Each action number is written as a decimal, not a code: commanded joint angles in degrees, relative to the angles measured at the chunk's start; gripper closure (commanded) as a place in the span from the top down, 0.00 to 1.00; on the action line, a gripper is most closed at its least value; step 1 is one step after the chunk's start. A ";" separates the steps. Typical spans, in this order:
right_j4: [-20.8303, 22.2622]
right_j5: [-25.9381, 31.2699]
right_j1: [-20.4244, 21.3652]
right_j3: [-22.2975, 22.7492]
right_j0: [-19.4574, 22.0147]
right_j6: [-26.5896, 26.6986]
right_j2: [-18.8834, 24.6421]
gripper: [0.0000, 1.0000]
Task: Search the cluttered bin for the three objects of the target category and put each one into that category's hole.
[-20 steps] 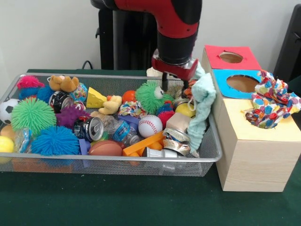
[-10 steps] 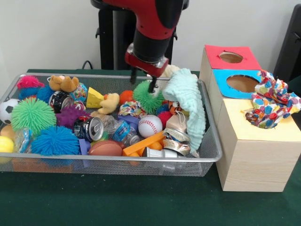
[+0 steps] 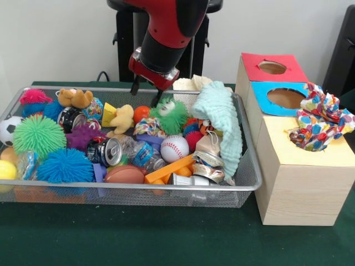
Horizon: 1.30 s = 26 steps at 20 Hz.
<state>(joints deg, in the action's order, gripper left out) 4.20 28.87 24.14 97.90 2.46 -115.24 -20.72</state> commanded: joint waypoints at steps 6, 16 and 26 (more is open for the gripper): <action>-2.69 6.40 2.81 -4.85 8.94 0.18 9.14 1.00; -2.47 10.18 4.69 -6.54 13.86 1.72 15.05 1.00; -4.20 2.23 4.29 -0.49 14.37 -3.73 20.12 1.00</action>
<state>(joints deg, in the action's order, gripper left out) 2.74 34.27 29.66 95.80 16.65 -115.24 -10.24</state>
